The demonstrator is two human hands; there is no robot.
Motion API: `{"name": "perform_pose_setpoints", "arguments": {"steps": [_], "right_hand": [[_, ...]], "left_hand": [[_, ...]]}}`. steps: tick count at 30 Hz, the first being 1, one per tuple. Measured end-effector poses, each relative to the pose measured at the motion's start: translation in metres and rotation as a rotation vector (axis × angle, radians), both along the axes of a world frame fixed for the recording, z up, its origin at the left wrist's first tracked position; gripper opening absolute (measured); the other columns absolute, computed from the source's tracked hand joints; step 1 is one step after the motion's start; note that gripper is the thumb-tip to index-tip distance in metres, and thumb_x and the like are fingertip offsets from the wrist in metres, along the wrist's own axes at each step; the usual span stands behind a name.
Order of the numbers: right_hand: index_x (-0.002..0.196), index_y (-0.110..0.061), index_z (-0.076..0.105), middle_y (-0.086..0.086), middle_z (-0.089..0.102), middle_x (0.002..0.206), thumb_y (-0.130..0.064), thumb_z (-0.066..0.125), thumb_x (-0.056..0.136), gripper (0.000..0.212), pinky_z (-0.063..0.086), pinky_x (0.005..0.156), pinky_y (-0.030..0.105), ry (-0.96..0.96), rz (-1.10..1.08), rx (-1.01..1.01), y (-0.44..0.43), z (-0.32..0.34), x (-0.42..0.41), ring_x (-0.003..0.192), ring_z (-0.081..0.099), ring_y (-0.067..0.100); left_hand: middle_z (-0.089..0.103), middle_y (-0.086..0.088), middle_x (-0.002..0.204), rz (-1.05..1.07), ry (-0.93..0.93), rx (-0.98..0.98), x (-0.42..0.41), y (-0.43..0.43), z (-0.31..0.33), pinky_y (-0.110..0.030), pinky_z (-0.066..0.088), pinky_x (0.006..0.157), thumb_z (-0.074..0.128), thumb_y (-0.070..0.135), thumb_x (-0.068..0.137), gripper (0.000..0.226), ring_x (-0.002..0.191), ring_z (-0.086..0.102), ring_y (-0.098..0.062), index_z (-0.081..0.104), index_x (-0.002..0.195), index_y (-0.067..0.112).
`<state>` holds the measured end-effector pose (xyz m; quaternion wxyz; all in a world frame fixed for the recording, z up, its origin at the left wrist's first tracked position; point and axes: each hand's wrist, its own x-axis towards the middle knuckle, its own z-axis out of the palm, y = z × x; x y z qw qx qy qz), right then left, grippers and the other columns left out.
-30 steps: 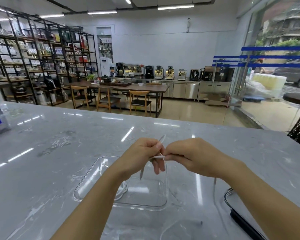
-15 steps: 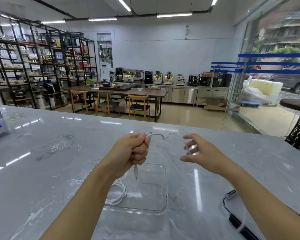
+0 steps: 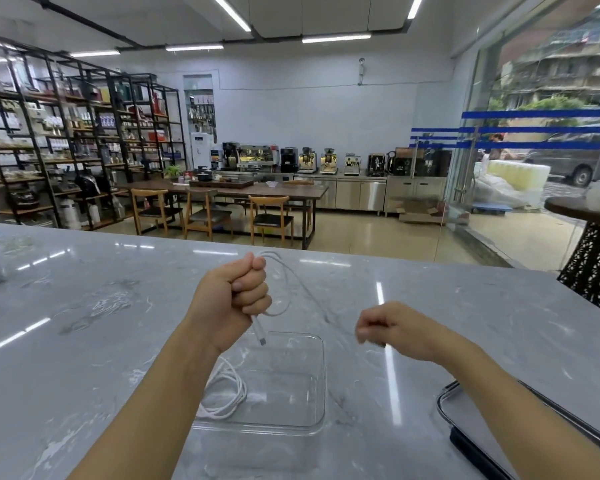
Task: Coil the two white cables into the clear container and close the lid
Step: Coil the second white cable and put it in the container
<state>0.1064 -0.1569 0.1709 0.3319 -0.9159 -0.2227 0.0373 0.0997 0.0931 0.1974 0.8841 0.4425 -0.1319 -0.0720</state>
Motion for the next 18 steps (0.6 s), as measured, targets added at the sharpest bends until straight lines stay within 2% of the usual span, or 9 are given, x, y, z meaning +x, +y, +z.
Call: {"name": "perform_pose_setpoints", "arguments": {"steps": [2, 4, 6, 9, 12, 16, 18], "right_hand": [[0.067, -0.018, 0.062, -0.013, 0.044, 0.049, -0.014, 0.053, 0.091, 0.026, 0.03, 0.049, 0.017, 0.212, 0.175, 0.065, -0.002, 0.006, -0.007, 0.046, 0.036, 0.003], [0.074, -0.011, 0.066, -0.014, 0.044, 0.047, -0.019, 0.059, 0.084, 0.015, 0.03, 0.047, 0.014, 0.249, 0.221, 0.2, -0.005, 0.011, -0.011, 0.046, 0.035, 0.003], [0.08, -0.007, 0.065, -0.011, 0.047, 0.049, -0.012, 0.073, 0.073, 0.011, 0.034, 0.049, 0.013, 0.133, 0.121, 0.385, -0.006, 0.011, -0.009, 0.047, 0.041, 0.002], [0.068, -0.007, 0.055, 0.001, 0.05, 0.051, 0.006, 0.074, 0.067, 0.023, 0.037, 0.045, 0.011, -0.123, -0.137, 0.657, -0.007, 0.008, -0.002, 0.043, 0.046, 0.002], [0.062, -0.008, 0.057, 0.004, 0.053, 0.054, 0.004, 0.074, 0.068, 0.022, 0.039, 0.042, 0.011, -0.32, -0.342, 0.681, -0.011, 0.009, 0.004, 0.04, 0.046, 0.002], [0.064, -0.014, 0.063, 0.006, 0.059, 0.059, -0.005, 0.071, 0.075, 0.016, 0.04, 0.044, 0.007, -0.428, -0.429, 0.677, -0.016, 0.017, 0.008, 0.044, 0.051, -0.001], [0.065, -0.017, 0.064, 0.006, 0.061, 0.062, -0.011, 0.068, 0.079, 0.015, 0.043, 0.051, 0.012, -0.462, -0.472, 0.609, -0.018, 0.02, 0.011, 0.051, 0.053, 0.002]], "left_hand": [[0.03, 0.009, 0.037, 0.022, 0.035, -0.054, 0.005, 0.002, 0.001, -0.017, 0.019, 0.033, 0.029, 0.017, 0.098, 0.034, 0.028, 0.024, -0.003, 0.045, 0.069, 0.012], [0.029, 0.009, 0.037, 0.028, 0.065, -0.103, 0.007, 0.002, 0.0, -0.017, 0.02, 0.033, 0.028, 0.017, 0.099, 0.034, 0.028, 0.023, -0.004, 0.044, 0.069, 0.012], [0.029, 0.008, 0.037, 0.025, 0.074, -0.114, 0.008, 0.003, -0.001, -0.017, 0.02, 0.033, 0.028, 0.017, 0.099, 0.035, 0.028, 0.023, -0.004, 0.044, 0.069, 0.012], [0.03, 0.009, 0.038, 0.013, 0.064, -0.083, 0.008, 0.005, 0.0, -0.017, 0.021, 0.033, 0.028, 0.017, 0.099, 0.034, 0.028, 0.024, -0.004, 0.044, 0.069, 0.012], [0.029, 0.009, 0.038, 0.015, 0.044, -0.024, 0.006, 0.003, 0.001, -0.018, 0.019, 0.035, 0.03, 0.018, 0.099, 0.033, 0.028, 0.023, -0.003, 0.044, 0.069, 0.012], [0.029, 0.009, 0.039, 0.004, 0.012, -0.007, 0.006, -0.002, 0.005, -0.018, 0.019, 0.036, 0.03, 0.018, 0.098, 0.033, 0.029, 0.023, -0.003, 0.045, 0.07, 0.012], [0.03, 0.01, 0.039, -0.025, -0.014, 0.017, 0.006, -0.006, 0.007, -0.018, 0.02, 0.037, 0.03, 0.018, 0.098, 0.033, 0.029, 0.023, -0.003, 0.046, 0.07, 0.012]]}}
